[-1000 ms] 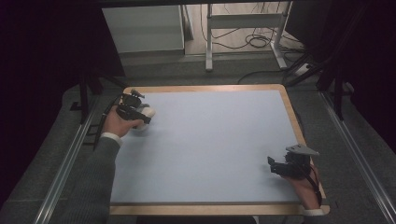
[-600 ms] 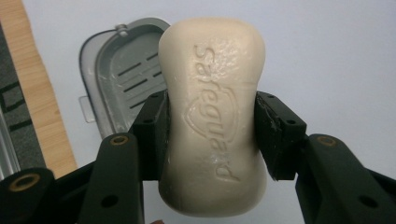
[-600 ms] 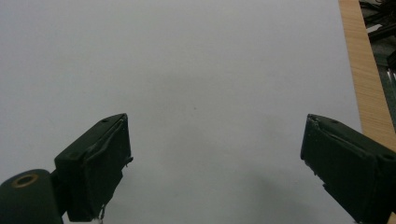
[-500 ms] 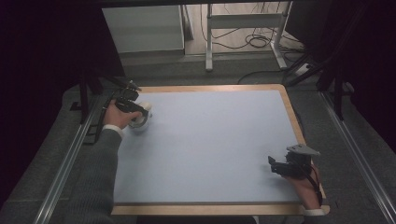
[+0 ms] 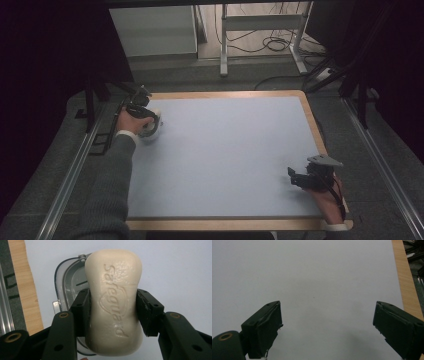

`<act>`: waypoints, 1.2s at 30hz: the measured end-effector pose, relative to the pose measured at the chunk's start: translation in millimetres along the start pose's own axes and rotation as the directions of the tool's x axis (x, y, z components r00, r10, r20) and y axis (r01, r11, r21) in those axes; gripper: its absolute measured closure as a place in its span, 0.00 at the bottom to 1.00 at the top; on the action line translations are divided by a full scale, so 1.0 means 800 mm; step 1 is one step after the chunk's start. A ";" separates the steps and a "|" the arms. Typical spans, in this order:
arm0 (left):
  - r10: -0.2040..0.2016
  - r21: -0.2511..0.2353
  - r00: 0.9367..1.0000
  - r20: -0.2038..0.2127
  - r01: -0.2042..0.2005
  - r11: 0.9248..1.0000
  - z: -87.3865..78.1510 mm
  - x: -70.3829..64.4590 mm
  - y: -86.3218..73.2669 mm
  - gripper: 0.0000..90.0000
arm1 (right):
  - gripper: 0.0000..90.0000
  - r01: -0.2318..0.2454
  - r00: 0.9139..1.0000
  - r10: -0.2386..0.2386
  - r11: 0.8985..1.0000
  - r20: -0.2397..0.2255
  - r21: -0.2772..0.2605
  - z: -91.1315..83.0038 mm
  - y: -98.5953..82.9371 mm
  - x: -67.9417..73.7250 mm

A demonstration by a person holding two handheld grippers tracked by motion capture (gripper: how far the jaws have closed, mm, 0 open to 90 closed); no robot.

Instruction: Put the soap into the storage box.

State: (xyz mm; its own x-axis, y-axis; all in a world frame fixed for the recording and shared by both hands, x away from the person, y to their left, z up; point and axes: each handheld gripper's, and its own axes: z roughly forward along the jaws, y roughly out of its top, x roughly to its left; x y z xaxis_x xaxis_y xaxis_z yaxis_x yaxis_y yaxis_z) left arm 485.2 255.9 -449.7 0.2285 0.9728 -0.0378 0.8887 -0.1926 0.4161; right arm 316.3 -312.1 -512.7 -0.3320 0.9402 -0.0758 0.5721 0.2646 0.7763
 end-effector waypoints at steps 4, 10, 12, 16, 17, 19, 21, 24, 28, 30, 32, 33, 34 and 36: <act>-0.019 0.005 1.000 -0.018 0.019 1.000 0.010 0.001 -0.001 0.55 | 0.09 0.000 1.000 0.000 1.000 0.002 -0.002 -0.001 0.000 -0.001; -0.032 0.016 0.999 -0.011 0.033 0.999 0.022 0.000 -0.006 0.55 | 0.09 -0.003 1.000 0.003 1.000 0.005 -0.002 -0.001 0.000 -0.002; -0.033 -0.009 0.999 0.001 0.033 0.999 0.019 -0.001 -0.007 0.52 | 0.09 -0.003 1.000 0.003 1.000 0.005 -0.002 -0.001 0.000 -0.002; -0.009 -0.063 1.000 0.023 0.011 0.998 -0.002 -0.010 -0.007 0.44 | 0.09 0.001 1.000 -0.001 1.000 0.004 0.004 0.000 -0.001 -0.001; -0.002 -0.071 1.000 0.030 0.004 0.997 -0.008 -0.011 -0.008 0.43 | 0.09 0.001 1.000 -0.001 1.000 0.003 0.005 0.000 -0.001 0.000; 0.008 -0.087 0.999 0.037 -0.005 0.996 -0.017 -0.013 -0.011 0.42 | 0.09 0.004 1.000 -0.004 1.000 -0.001 0.004 0.001 -0.001 0.001; 0.017 -0.107 0.999 0.044 -0.012 0.994 -0.023 -0.016 -0.014 0.40 | 0.09 0.006 1.000 -0.006 1.000 0.000 0.003 0.000 0.000 0.002; 0.058 -0.149 0.996 0.071 -0.047 0.988 -0.035 -0.028 -0.020 0.37 | 0.09 0.006 1.000 -0.006 1.000 0.001 0.005 0.001 -0.001 0.002; 0.138 -0.213 0.985 0.106 -0.113 0.970 -0.050 -0.049 -0.032 0.37 | 0.09 0.010 1.000 -0.010 1.000 0.005 -0.006 -0.002 0.000 0.003; 0.171 -0.233 0.978 0.122 -0.139 0.963 -0.054 -0.058 -0.039 0.36 | 0.09 0.010 1.000 -0.010 1.000 0.004 -0.012 -0.005 0.001 0.004; 0.197 -0.246 0.971 0.135 -0.160 0.956 -0.055 -0.066 -0.048 0.36 | 0.09 0.008 1.000 -0.008 1.000 0.005 -0.017 -0.007 0.001 0.003; 0.208 -0.247 0.967 0.144 -0.169 0.954 -0.056 -0.068 -0.052 0.36 | 0.09 0.007 1.000 -0.007 1.000 0.005 -0.018 -0.007 0.000 0.003; 0.218 -0.254 0.964 0.154 -0.175 0.951 -0.056 -0.071 -0.057 0.36 | 0.09 0.004 1.000 -0.004 1.000 0.008 -0.020 -0.008 0.000 0.002; 0.236 -0.266 0.957 0.171 -0.186 0.946 -0.056 -0.073 -0.066 0.36 | 0.09 0.002 1.000 -0.001 1.000 0.008 -0.019 -0.009 0.000 0.002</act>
State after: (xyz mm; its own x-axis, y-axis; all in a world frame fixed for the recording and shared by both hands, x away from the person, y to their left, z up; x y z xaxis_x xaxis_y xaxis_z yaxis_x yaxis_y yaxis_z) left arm 406.9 214.7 -429.0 0.4958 0.8634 -0.0931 0.6927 -0.3285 0.6420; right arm 310.5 -312.4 -508.2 -0.3266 0.9416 -0.0821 0.5570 0.2619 0.7882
